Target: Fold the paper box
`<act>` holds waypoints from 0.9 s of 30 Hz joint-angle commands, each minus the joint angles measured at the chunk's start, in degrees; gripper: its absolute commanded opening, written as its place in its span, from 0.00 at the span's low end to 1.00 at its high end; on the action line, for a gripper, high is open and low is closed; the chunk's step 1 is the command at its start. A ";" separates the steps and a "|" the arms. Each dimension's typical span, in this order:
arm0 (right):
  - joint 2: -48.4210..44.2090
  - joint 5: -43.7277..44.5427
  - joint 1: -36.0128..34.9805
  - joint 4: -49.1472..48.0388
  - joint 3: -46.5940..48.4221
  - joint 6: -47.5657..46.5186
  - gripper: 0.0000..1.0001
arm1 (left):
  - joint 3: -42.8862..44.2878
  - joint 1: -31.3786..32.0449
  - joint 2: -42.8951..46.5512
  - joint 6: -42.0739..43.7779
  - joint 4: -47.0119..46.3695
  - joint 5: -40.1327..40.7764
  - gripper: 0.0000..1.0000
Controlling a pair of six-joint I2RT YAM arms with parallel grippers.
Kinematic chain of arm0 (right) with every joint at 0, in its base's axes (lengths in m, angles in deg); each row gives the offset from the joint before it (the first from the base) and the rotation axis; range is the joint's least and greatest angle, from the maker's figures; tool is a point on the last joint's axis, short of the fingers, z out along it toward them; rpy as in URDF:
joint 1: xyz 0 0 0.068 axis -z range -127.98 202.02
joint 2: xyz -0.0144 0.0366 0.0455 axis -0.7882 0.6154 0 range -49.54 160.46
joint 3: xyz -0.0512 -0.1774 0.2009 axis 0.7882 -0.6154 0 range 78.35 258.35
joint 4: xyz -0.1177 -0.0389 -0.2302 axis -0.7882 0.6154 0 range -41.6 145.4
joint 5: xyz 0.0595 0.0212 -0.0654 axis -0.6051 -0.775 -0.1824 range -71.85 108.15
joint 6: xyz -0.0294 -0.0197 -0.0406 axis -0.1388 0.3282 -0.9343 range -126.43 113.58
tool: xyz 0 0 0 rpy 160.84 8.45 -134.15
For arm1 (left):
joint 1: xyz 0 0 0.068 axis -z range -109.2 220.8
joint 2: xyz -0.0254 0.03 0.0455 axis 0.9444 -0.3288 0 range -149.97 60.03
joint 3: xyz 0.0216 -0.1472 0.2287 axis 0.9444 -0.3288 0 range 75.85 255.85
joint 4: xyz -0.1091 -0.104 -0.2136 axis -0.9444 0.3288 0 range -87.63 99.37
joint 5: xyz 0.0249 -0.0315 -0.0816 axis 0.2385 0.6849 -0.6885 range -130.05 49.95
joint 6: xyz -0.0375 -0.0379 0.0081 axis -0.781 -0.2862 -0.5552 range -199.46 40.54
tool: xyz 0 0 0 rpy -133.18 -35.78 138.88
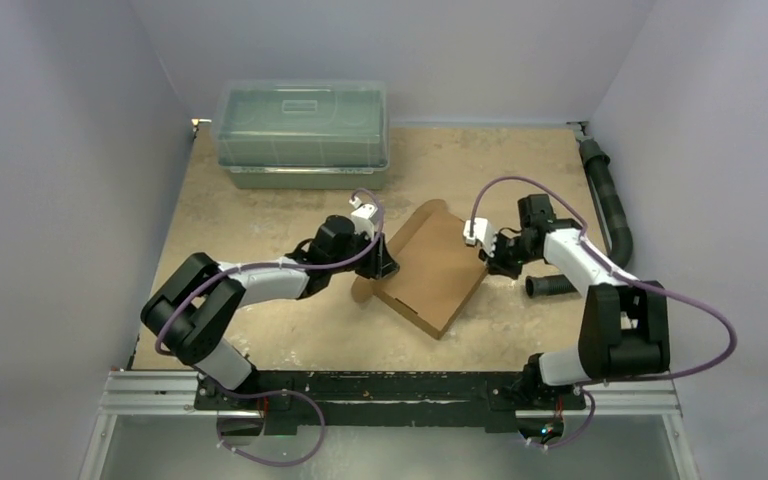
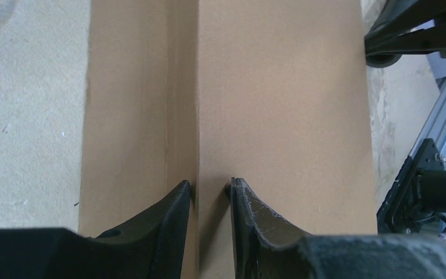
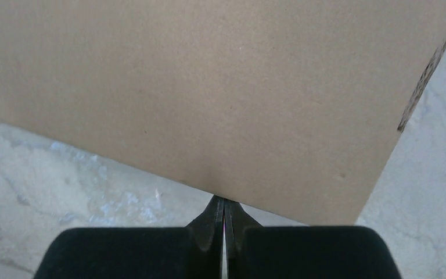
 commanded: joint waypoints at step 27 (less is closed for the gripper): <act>-9.40 -21.79 -6.67 -10.87 8.81 23.97 0.87 | -13.16 12.19 4.06 -24.30 -24.26 10.73 0.40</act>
